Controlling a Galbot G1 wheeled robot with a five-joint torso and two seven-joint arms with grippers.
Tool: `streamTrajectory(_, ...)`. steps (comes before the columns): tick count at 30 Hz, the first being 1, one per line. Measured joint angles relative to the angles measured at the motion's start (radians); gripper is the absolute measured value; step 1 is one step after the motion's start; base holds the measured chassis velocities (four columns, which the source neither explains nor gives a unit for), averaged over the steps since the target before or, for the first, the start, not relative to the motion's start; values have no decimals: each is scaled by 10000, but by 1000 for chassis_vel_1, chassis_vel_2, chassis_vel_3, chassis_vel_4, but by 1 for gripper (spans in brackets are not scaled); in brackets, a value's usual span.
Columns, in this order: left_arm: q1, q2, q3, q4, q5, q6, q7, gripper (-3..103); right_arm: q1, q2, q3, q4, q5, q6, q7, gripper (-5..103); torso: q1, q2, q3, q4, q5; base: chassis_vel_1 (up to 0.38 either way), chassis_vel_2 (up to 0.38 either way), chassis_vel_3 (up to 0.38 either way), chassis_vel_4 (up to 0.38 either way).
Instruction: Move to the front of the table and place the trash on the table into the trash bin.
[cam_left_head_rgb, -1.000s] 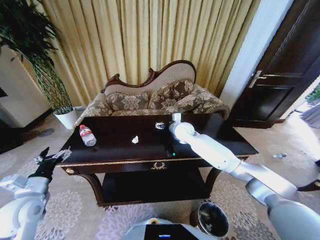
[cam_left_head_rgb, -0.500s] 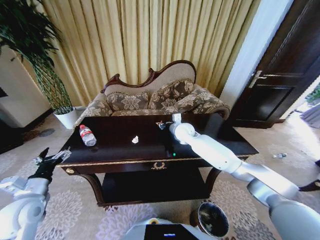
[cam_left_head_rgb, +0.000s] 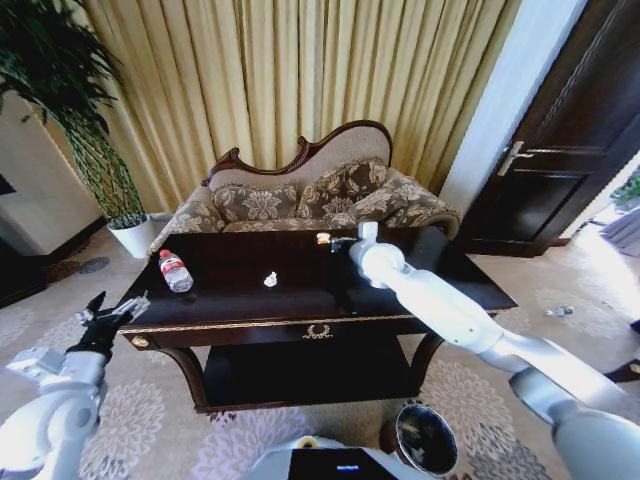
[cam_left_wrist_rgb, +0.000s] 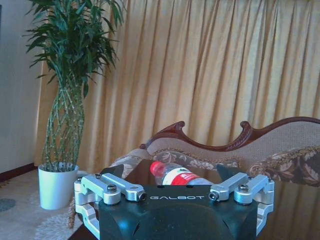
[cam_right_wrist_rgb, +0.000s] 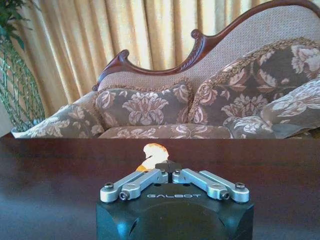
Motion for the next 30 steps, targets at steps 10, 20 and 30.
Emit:
streamTrajectory(10,-17,50,34,66,11,-21,-21,100,-1056,-738,1370,845,-462,206,57,0,0,0,0,3,0,0,0,0,0)
streamTrajectory(20,-320,161,501,205,190,-42,-23,100,-4544,-2431,4919,2706,-1819,702,-205,0,0,0,-1,-3,1,0,0,0,0)
streamTrajectory(30,-480,416,952,199,295,1,-165,100,-5784,-2713,5680,3190,-2214,1154,-16,0,-1,0,0,6,-1,0,0,0,0)
